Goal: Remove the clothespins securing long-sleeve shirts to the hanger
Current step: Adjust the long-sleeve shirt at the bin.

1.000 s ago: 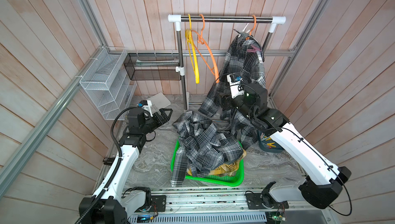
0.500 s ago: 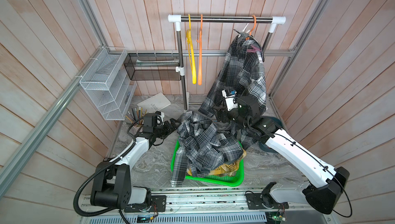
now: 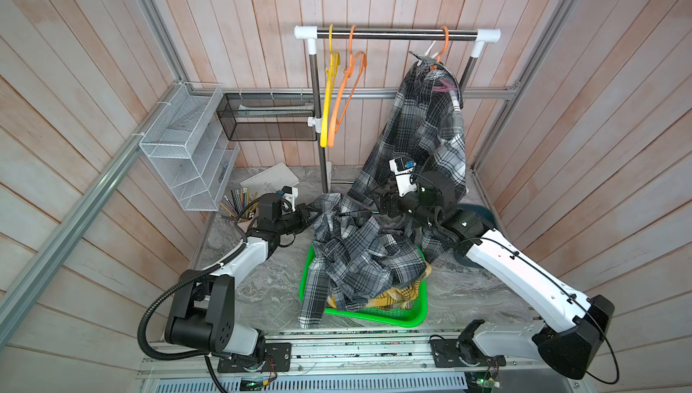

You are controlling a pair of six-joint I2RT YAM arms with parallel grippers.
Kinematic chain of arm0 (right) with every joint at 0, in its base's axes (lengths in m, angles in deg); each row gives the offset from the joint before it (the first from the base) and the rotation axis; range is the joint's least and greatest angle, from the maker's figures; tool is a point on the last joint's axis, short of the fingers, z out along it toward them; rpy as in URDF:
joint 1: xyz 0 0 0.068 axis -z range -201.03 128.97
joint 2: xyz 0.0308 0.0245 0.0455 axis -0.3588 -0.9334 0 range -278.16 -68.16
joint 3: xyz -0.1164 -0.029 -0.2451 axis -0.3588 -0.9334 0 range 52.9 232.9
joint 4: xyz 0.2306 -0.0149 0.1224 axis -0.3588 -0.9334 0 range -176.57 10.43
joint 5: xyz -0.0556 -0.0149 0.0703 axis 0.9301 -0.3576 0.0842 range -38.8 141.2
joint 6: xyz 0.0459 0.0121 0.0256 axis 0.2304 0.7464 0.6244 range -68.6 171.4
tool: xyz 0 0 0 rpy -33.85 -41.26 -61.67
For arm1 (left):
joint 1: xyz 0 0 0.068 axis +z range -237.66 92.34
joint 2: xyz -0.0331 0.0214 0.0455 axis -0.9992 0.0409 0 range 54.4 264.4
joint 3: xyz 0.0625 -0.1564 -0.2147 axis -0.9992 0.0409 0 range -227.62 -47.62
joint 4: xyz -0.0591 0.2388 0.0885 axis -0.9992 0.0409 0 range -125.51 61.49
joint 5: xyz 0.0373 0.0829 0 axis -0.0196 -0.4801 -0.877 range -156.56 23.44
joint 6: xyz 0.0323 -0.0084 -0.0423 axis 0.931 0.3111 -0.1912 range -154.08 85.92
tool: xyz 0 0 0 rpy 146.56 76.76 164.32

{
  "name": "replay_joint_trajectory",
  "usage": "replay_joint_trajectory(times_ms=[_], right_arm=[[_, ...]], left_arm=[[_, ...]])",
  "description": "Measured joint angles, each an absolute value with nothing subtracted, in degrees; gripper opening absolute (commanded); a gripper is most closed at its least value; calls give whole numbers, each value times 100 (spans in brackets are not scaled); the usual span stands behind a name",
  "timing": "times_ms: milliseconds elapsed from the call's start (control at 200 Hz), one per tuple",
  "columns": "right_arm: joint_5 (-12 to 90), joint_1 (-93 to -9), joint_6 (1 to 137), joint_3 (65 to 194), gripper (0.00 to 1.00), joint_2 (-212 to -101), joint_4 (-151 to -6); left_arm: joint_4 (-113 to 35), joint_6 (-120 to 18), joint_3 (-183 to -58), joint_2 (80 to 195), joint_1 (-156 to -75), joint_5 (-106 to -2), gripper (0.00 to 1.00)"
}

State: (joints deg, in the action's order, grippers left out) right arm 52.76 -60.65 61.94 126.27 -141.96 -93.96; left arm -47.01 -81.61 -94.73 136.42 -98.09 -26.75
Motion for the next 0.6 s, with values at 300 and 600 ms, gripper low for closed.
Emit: replay_joint_trajectory(times_ms=[300, 600], right_arm=[[5064, -6108, 6584, 11929, 72, -14165, -9414], [4962, -6371, 7344, 10834, 72, -13700, -9676]], left_arm=[[-4649, -7396, -9903, 12855, -10692, -1776, 0], [-2774, -5844, -10056, 12755, -11803, -1411, 0]])
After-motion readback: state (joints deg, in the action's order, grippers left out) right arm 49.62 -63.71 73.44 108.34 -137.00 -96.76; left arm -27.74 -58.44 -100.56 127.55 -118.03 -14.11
